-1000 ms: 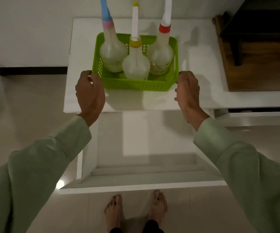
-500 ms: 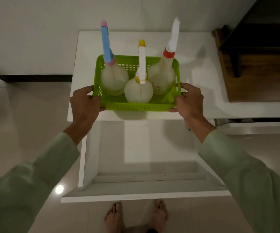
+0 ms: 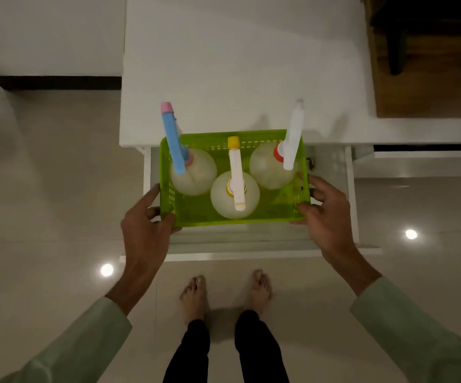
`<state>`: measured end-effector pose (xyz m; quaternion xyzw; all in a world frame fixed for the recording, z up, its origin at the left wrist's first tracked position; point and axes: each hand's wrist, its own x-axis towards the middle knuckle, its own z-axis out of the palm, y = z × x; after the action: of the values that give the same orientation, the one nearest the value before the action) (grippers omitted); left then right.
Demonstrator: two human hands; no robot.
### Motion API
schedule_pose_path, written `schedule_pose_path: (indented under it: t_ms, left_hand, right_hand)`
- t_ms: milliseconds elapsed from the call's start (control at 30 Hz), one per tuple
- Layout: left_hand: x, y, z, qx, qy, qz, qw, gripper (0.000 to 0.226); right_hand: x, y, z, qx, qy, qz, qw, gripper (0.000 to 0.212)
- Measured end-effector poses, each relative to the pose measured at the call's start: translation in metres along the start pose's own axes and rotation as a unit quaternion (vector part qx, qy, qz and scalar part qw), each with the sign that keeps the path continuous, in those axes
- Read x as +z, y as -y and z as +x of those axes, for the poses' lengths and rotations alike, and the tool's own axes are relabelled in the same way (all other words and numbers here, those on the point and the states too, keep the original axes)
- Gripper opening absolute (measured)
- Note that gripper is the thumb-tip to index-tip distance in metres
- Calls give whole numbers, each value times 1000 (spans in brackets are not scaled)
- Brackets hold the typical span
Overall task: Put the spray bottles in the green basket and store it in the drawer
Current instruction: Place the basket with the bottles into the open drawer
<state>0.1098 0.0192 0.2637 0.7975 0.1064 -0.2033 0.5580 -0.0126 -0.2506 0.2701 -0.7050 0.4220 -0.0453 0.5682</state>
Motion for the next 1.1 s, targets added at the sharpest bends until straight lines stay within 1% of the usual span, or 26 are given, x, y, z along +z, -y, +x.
schedule_pose_path:
  t_ms: [133, 200, 367, 467, 533, 633, 800, 1033, 1100]
  left_hand:
    - [3, 27, -4, 7, -10, 110, 994, 67]
    - [8, 34, -1, 2, -8, 137, 991, 65]
    - [21, 50, 17, -6, 20, 206, 978, 44]
    - [31, 61, 31, -10, 36, 248, 968, 38]
    - [38, 67, 43, -14, 47, 262, 964, 35]
    - [49, 78, 61, -46, 64, 281, 956, 32]
    - [70, 102, 84, -81, 93, 302, 945, 31]
    - [85, 145, 103, -132, 114, 293, 940, 35]
    - [85, 152, 107, -132, 116, 293, 940, 33]
  right_hand:
    - [0, -27, -16, 32, 1, -26, 999, 58]
    - [4, -38, -18, 49, 2, -45, 998, 53]
    - [14, -58, -7, 70, 5, -89, 994, 36]
    - [23, -69, 8, 80, 6, -116, 990, 27]
    - [29, -77, 21, 91, 7, -130, 987, 23]
    - [36, -91, 41, 132, 26, -135, 982, 21]
    - [46, -117, 73, 196, 34, -150, 968, 24]
    - [60, -146, 100, 217, 40, -182, 958, 20]
    - [62, -152, 101, 219, 47, -195, 955, 18]
